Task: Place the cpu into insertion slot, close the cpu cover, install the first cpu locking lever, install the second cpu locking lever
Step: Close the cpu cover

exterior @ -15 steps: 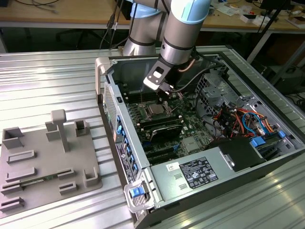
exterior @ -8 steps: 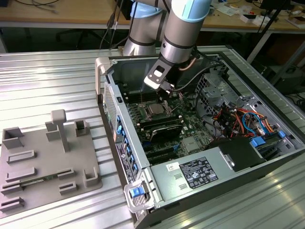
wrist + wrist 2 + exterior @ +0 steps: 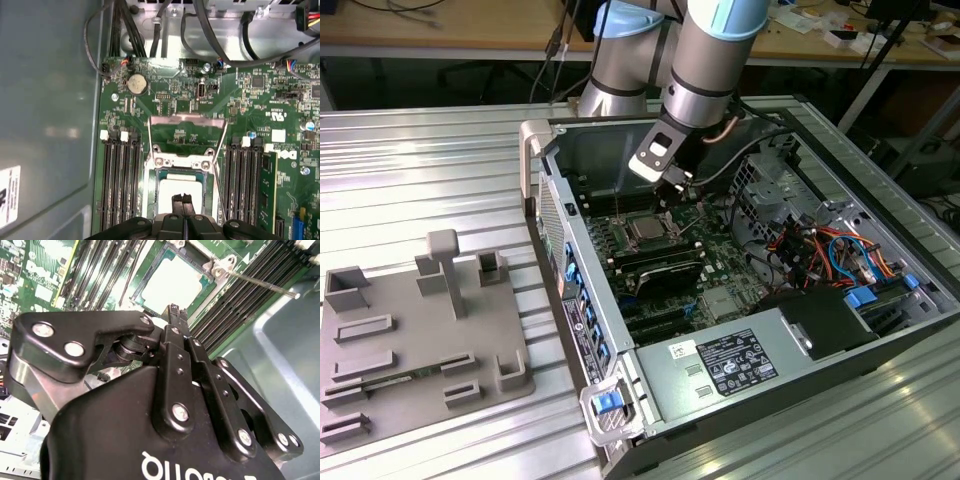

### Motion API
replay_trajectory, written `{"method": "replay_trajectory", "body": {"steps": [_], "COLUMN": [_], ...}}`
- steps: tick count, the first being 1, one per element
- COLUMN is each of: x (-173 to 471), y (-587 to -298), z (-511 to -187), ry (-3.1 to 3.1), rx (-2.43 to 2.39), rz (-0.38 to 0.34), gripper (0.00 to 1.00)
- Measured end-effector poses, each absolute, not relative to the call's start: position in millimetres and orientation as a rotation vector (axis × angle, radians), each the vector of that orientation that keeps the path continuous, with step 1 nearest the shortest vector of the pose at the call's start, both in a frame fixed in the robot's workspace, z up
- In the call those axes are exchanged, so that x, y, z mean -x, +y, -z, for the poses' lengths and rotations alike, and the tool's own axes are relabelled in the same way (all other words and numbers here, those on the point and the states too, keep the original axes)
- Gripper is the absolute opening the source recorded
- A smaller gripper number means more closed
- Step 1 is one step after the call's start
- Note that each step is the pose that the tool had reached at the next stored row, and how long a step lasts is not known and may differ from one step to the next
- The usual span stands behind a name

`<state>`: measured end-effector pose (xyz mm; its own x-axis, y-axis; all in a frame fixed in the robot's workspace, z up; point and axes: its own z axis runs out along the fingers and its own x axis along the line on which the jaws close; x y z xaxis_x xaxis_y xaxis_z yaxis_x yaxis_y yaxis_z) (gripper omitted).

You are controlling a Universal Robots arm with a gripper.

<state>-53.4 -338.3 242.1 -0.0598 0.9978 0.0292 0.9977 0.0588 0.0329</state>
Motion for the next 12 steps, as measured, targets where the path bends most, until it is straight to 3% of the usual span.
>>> {"method": "replay_trajectory", "body": {"steps": [12], "x": [51.2], "y": [-338.1], "z": [-249.8], "ry": [2.277], "rx": [-2.145], "rz": [-0.051], "gripper": [0.11]}}
